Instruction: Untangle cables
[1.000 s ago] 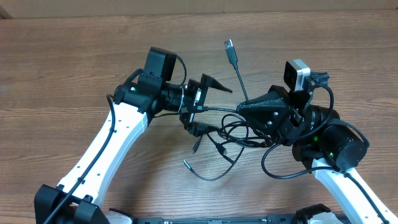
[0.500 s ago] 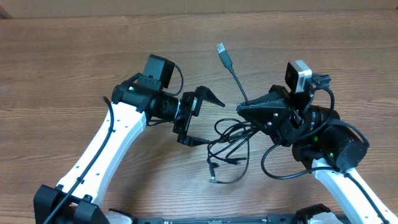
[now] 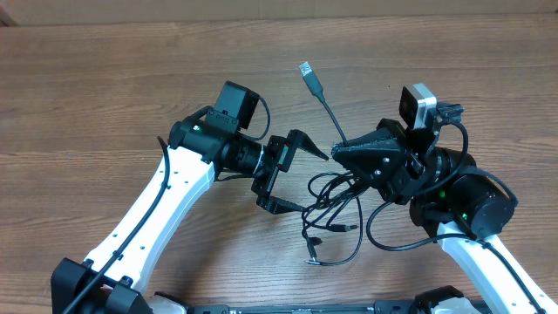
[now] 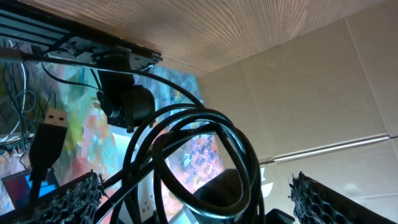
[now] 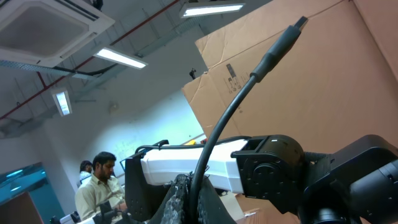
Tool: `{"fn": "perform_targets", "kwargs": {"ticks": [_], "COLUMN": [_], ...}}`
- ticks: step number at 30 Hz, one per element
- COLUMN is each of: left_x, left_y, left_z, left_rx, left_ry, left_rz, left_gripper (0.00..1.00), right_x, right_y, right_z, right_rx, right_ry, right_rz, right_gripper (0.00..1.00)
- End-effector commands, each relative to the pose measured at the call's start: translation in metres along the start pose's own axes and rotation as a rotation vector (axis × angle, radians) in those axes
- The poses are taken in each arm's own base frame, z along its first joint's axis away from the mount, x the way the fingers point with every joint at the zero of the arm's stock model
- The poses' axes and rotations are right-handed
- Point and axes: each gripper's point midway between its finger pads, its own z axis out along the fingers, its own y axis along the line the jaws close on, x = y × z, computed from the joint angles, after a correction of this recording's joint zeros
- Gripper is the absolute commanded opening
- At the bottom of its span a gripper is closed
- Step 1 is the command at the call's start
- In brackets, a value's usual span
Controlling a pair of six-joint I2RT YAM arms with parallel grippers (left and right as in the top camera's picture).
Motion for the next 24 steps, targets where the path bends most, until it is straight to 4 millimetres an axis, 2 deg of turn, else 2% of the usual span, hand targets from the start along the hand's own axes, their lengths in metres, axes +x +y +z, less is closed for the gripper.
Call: {"fn": "perform_targets", "kwargs": {"ticks": [1,4,7,12,16,19,24], "left_x": [0.005,0.003,-0.01,-0.032,-0.04,-0.041,-0.034], "left_y": [0.001,0.001,-0.004,-0.017,-0.023,-0.023,-0.019], "left_z": [0.003,0.003,-0.004,-0.033,-0.048,-0.049,-0.038], "left_rx": [-0.012,-0.011,0.015,0.101,0.144,0.147,0.115], "left_ry": [0.016,0.005,-0.051,-0.091,-0.094,-0.096,-0.091], "left_rz": [0.031,0.031,0.017,-0.029,-0.043,-0.041,-0.023], "left_gripper": [1.0,1.0,1.0,1.0,1.0,1.0,1.0], "right_x": [-0.006,-0.006,-0.008,-0.013,-0.016,-0.017,-0.019], "right_y": [0.005,0.005,0.005,0.004,0.004,0.004,0.004], "right_z": [0.002,0.002,0.002,0.002,0.002,0.002,0.002], "right_rx": [-0.011,-0.011,-0.01,-0.006,-0.003,-0.002,-0.001], "right_ry": [-0.016,-0.016,-0.025,-0.055,-0.073,-0.081,-0.089], "right_rz": [-0.025,-0.025,-0.025,-0.058,-0.069,-0.069,-0.069], "right_gripper": [0.04,0.04,0.04,0.04,0.04,0.04,0.04]}}
